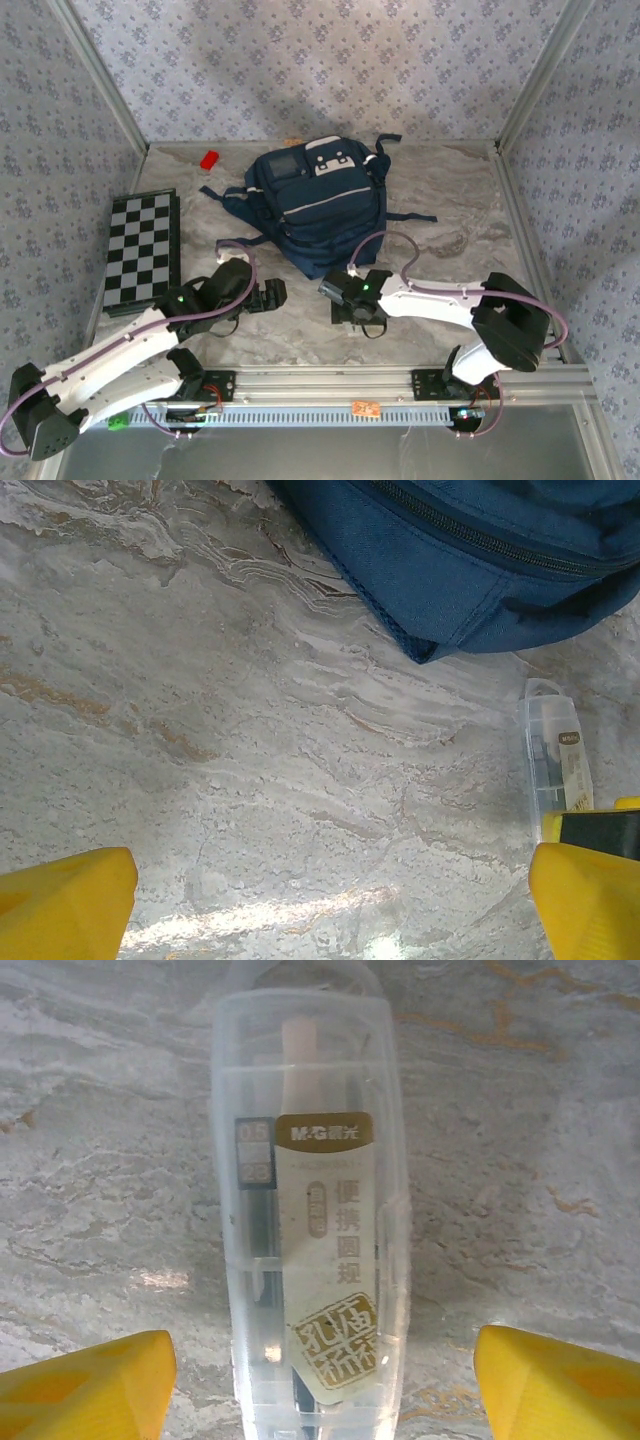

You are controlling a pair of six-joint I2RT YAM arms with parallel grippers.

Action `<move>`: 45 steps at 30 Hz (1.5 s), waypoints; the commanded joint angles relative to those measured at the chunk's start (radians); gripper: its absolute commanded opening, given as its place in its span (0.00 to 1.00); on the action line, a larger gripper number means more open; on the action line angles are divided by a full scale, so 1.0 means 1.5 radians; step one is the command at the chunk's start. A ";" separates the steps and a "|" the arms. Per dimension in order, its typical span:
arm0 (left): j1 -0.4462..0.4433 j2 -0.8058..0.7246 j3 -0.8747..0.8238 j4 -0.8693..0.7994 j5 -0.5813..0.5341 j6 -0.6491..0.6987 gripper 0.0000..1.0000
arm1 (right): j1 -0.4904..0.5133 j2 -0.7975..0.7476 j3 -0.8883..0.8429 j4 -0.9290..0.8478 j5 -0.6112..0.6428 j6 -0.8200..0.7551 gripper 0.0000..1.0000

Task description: Pack the student bag

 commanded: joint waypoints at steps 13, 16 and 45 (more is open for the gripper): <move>0.004 0.017 0.009 -0.001 -0.006 -0.004 1.00 | 0.013 0.062 -0.008 -0.005 -0.004 -0.001 0.63; 0.005 0.017 0.009 -0.002 -0.005 -0.002 1.00 | 0.013 0.063 -0.010 -0.002 -0.011 -0.003 0.60; 0.174 0.150 0.164 0.034 0.042 0.250 1.00 | -0.091 -0.212 0.009 -0.129 -0.067 -0.150 0.47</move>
